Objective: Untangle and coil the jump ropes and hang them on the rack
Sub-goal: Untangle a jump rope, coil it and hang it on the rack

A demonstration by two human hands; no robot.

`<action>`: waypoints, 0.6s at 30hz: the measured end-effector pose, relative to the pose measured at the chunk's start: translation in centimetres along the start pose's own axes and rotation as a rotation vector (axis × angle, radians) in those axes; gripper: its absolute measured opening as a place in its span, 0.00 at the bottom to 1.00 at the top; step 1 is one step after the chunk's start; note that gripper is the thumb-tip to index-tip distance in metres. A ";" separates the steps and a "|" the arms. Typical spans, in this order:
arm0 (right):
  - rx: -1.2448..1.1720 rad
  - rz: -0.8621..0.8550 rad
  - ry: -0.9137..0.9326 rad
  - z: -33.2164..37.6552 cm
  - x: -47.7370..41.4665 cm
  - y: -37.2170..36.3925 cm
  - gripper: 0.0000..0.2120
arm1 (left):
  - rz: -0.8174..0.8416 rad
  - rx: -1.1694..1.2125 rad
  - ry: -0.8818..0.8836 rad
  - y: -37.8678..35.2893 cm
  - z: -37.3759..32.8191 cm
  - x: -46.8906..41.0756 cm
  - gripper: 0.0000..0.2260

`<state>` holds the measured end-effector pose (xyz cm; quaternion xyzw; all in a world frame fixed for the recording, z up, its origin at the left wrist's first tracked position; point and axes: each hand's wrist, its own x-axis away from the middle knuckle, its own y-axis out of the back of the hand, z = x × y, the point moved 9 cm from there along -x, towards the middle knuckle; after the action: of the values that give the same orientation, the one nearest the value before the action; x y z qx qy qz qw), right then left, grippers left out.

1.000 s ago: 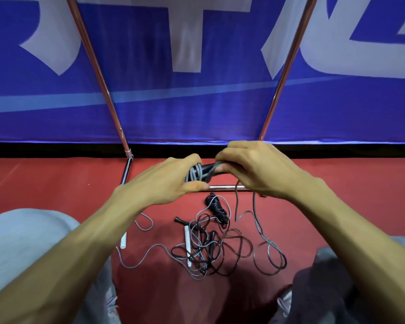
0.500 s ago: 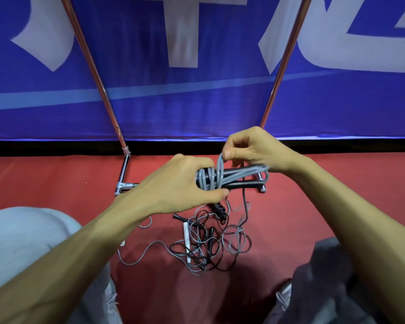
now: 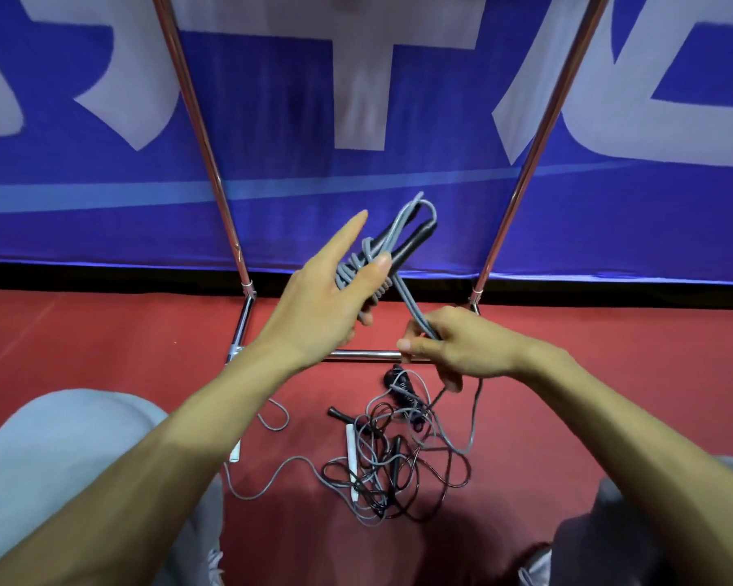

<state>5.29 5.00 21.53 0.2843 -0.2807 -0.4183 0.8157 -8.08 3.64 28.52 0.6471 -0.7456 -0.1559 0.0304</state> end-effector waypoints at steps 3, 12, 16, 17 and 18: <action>0.297 -0.053 0.069 1.5 0.2 0.4 0.12 | -0.043 0.046 -0.023 -0.1 -0.1 -0.3 0.14; 0.618 -0.273 0.217 3.6 2.6 2.8 0.14 | -0.014 -0.469 0.016 0.2 2.2 -1.5 0.13; 0.676 -0.421 0.344 5.4 4.1 4.3 0.12 | 0.119 -0.571 0.044 -0.5 3.3 -1.7 0.11; 0.678 -0.449 0.360 5.6 4.3 4.7 0.12 | 0.149 -0.563 0.043 -0.6 3.4 -1.7 0.11; 0.674 -0.480 0.375 5.8 4.6 5.1 0.11 | 0.171 -0.557 0.040 -0.8 3.5 -1.7 0.10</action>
<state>6.22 2.27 30.10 0.6619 -0.1745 -0.4222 0.5942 -7.91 5.85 25.28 0.5516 -0.7254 -0.3385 0.2345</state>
